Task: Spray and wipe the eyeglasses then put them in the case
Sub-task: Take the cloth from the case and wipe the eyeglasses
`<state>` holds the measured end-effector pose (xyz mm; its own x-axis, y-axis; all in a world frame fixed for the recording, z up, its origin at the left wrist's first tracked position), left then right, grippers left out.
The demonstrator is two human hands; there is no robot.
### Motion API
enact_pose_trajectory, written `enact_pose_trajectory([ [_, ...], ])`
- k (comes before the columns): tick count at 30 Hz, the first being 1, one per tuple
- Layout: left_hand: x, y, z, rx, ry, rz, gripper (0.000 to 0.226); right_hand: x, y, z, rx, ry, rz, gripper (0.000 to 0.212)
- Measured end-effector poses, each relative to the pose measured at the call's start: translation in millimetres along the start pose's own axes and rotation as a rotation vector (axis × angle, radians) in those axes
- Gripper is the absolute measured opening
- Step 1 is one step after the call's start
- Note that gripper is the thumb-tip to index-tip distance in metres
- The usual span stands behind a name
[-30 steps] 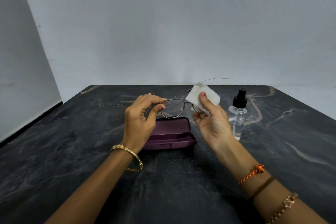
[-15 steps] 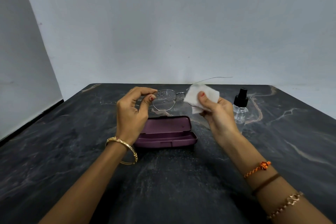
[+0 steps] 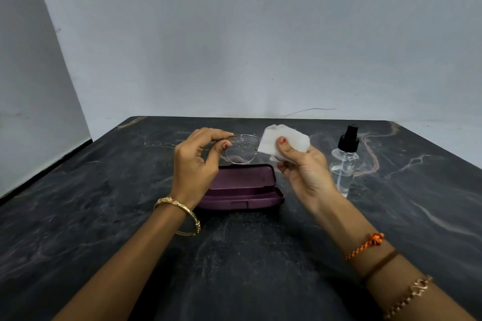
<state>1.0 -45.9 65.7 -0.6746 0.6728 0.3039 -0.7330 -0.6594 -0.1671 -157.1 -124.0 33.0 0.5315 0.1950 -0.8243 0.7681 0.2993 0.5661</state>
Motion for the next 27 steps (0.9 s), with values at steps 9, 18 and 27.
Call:
enact_pose_trajectory([
  [9,-2,-5,5,0.036,-0.049,-0.03,0.019,-18,-10,3,-0.012,0.056,-0.139,0.025],
  [18,11,11,-3,-0.069,0.048,-0.018,0.012,-7,-6,-1,0.067,0.022,0.214,0.003],
  [27,-2,-3,5,0.012,-0.069,-0.08,0.023,-29,-6,0,-0.09,-0.087,-0.449,0.019],
])
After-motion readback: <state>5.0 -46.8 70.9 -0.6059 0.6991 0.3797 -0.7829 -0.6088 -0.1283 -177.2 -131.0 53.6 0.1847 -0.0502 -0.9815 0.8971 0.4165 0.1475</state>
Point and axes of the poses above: each hand's wrist, its own z-axis towards the middle knuckle, its own y-axis out of the palm, x = y × z, the point moved 5 cm from there along z, towards the middle knuckle, and after that the axes turned 10 degrees about y, right-handed, at the moved point
